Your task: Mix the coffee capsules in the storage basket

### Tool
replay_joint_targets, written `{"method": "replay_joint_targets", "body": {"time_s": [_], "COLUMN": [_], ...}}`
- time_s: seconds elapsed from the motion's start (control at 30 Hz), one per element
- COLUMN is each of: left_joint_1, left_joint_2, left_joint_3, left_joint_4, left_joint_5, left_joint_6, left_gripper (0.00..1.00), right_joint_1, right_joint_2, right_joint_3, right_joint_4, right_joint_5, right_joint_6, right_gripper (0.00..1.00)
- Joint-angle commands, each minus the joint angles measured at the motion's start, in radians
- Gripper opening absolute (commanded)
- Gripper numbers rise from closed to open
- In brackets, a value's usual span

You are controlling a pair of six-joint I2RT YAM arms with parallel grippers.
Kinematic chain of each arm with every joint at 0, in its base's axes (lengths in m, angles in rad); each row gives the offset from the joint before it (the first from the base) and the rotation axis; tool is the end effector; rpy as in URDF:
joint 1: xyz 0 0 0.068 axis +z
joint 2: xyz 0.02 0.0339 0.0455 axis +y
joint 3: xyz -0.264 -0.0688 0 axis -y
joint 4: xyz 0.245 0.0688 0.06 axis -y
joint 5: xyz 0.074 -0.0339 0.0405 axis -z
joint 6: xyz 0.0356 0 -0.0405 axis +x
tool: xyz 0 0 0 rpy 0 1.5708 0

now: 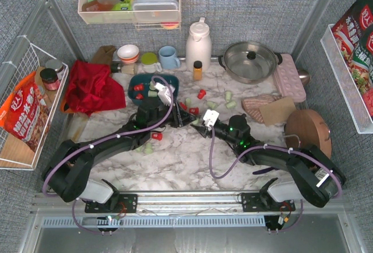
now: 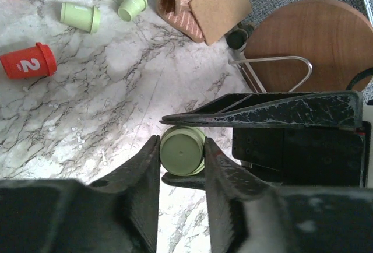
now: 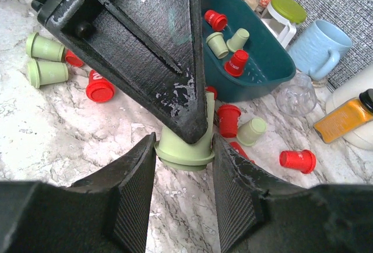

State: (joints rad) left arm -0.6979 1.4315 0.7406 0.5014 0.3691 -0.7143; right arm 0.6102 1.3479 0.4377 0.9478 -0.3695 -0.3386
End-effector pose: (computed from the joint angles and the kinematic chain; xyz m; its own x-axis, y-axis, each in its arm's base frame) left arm 0.2336 -0.2127 0.2449 -0.6795 -0.2275 -0.6975 0.5634 0.4472 -0.6947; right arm 0.2110 0.1632 0.2184 0.3048 -0.1648 -0.9380 -0.7728 0.5329 -0.3447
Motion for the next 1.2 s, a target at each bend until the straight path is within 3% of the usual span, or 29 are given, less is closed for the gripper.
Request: {"method": "replay_joint_targets", "body": {"time_s": [0.0,0.13,0.2,0.23,0.4,0.5,0.57,0.7,0.8,0.9,1.0,1.17], "left_joint_1": [0.000,-0.001,0.001,0.002,0.045,0.106,0.157,0.239,0.277,0.300,0.320,0.326], "left_joint_2": [0.000,-0.006,-0.012,-0.017,-0.056,-0.039,0.000,0.116,0.222,0.337,0.423,0.412], "left_joint_3": [-0.006,0.012,0.035,0.047,0.089,0.132,0.169,0.269,0.343,0.437,0.516,0.538], "left_joint_4": [0.084,0.020,-0.048,-0.087,-0.202,-0.243,-0.255,-0.252,-0.229,-0.249,-0.287,-0.313], "left_joint_5": [0.017,-0.043,-0.090,-0.123,-0.388,-0.534,-0.584,-0.657,-0.689,-0.744,-0.811,-0.784], "left_joint_6": [-0.010,-0.005,0.016,0.025,0.101,0.153,0.176,0.227,0.280,0.324,0.315,0.299], "left_gripper": [0.29,0.20,0.18,0.17,0.18,0.26,0.27,0.29,0.32,0.46,0.79,0.99], "right_joint_1": [0.002,0.003,0.003,0.003,0.002,0.003,0.002,-0.031,-0.077,-0.130,-0.183,-0.243], "right_joint_2": [-0.007,-0.007,-0.009,-0.012,-0.025,-0.026,-0.030,-0.054,-0.058,-0.021,0.061,0.208], "right_joint_3": [0.007,0.009,0.008,0.009,0.030,0.049,0.069,0.180,0.253,0.251,0.299,0.399], "right_joint_4": [0.014,0.008,0.005,-0.002,-0.083,-0.138,-0.180,-0.436,-0.601,-0.597,-0.640,-0.660], "right_joint_5": [0.003,0.049,0.089,0.107,0.216,0.317,0.416,0.605,0.619,0.622,0.561,0.446], "right_joint_6": [-0.004,0.017,0.026,0.029,0.061,0.095,0.147,0.328,0.355,0.425,0.485,0.485], "right_gripper": [0.44,0.69,0.96,0.99,0.99,0.99,0.99,0.99,0.99,0.99,0.99,0.96]}}
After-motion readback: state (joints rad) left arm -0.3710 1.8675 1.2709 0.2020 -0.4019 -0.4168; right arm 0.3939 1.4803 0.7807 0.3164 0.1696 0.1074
